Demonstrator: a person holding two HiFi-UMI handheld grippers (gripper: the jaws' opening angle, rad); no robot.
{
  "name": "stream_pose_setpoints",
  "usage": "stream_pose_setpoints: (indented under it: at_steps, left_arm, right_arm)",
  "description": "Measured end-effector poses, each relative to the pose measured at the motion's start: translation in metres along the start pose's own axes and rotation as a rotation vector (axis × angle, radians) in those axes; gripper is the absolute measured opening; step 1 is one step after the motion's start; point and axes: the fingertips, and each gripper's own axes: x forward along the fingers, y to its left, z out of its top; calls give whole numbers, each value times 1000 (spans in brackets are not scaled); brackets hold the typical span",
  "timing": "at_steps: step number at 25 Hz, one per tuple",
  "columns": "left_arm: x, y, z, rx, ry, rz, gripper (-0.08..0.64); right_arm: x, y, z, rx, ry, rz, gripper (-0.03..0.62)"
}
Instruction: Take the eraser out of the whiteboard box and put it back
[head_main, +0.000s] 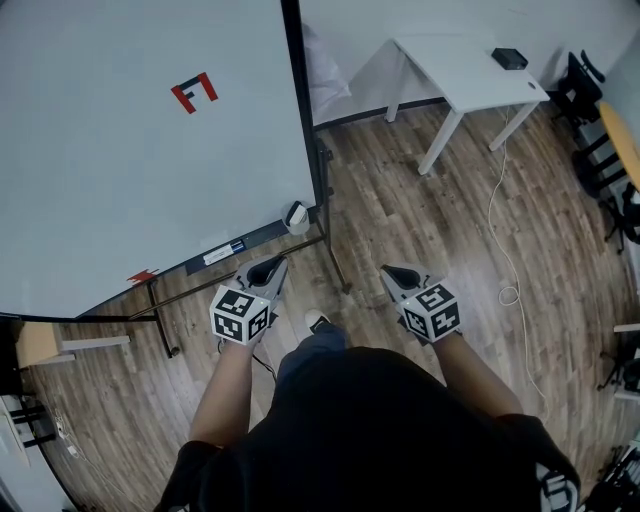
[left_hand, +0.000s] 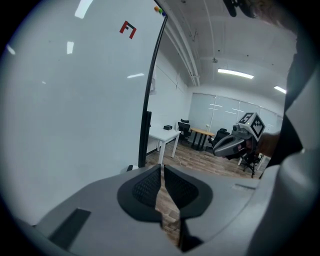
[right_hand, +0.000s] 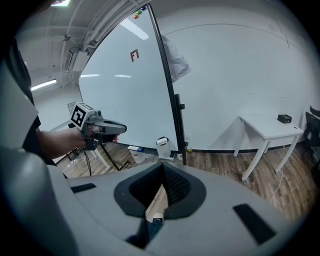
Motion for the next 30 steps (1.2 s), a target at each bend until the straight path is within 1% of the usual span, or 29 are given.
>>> stream_pose_setpoints:
  at_steps: [7, 12, 22, 30]
  left_arm:
    - [15, 17, -4, -8, 17, -12, 18]
    - [29, 28, -5, -11, 27, -20, 47]
    - [65, 44, 0, 23, 63, -49, 101]
    - [91, 61, -3, 37, 91, -31, 126]
  right_arm:
    - [19, -2, -3, 12, 27, 4, -5]
    - [32, -6, -4, 18, 43, 6, -5]
    - [53, -15, -6, 41, 68, 6, -5]
    - [62, -23, -13, 57, 91, 2, -5]
